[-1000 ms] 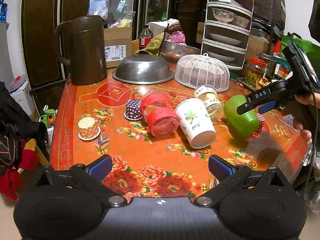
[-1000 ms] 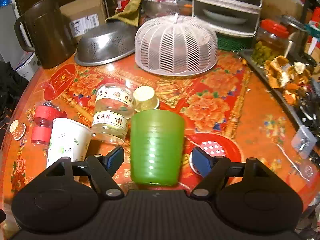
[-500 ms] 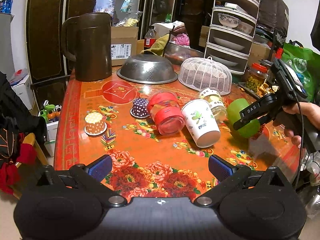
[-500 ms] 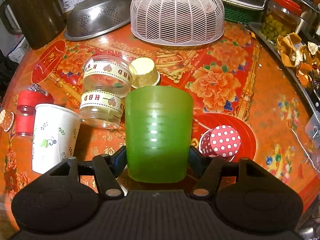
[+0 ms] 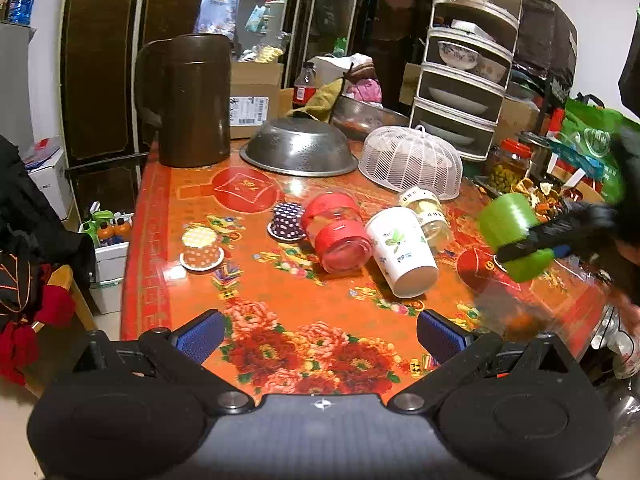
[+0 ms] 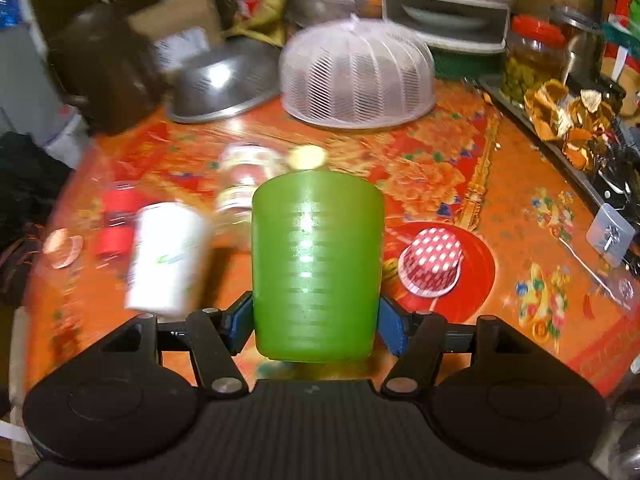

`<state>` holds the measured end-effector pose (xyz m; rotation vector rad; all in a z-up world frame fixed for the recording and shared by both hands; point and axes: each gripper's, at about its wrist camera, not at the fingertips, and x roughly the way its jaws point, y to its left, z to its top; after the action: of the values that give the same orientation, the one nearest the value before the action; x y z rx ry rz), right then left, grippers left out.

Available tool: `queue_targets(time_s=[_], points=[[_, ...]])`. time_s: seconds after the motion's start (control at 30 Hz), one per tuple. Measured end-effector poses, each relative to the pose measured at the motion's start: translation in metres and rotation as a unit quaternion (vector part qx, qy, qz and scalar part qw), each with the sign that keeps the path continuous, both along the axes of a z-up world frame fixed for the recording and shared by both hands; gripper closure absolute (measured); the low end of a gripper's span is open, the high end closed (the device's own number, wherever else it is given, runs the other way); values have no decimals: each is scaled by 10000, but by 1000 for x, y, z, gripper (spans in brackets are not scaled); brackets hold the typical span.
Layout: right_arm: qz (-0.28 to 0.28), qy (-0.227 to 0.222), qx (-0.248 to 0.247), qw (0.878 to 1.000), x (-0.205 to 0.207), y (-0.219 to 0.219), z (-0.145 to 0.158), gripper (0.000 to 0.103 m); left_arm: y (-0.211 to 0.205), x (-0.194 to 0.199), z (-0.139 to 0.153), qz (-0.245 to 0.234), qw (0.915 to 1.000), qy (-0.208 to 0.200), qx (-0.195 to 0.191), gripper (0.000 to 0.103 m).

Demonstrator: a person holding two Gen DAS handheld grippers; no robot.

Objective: Flip cup upright
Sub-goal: 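Lift the green cup with the right gripper and turn it toward the left gripper, then grasp the green cup rim with the left gripper while the right gripper releases it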

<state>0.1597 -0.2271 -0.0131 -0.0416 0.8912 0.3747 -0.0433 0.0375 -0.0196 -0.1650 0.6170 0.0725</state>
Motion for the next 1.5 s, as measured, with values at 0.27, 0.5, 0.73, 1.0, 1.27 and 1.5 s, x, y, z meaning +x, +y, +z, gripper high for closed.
queue_targets(time_s=[0.27,0.5,0.73,1.0,1.27,1.5], points=[[847,-194,491,9950,-129,37,12,39,29,-26,7,172,9996,-123,-183,0],[1175,639,752,9882,-138,87,-21,39,47,-36,-7,11,9977,67,-670,0],[1131,1065,990,9829,-130,126,-42,39,70,-43,-11,239,9963,45,-820,0],[1077,1075,921,9840,-138,142,-55,38,73,-31,-18,63,9956,306,-880,0],[1151,937,736,9862,-146,150,-56,37,71,-8,-23,-292,9876,783,-1330,0],[1202,963,841,9845,-146,148,-58,37,66,22,-34,-593,9697,1429,-1890,0]])
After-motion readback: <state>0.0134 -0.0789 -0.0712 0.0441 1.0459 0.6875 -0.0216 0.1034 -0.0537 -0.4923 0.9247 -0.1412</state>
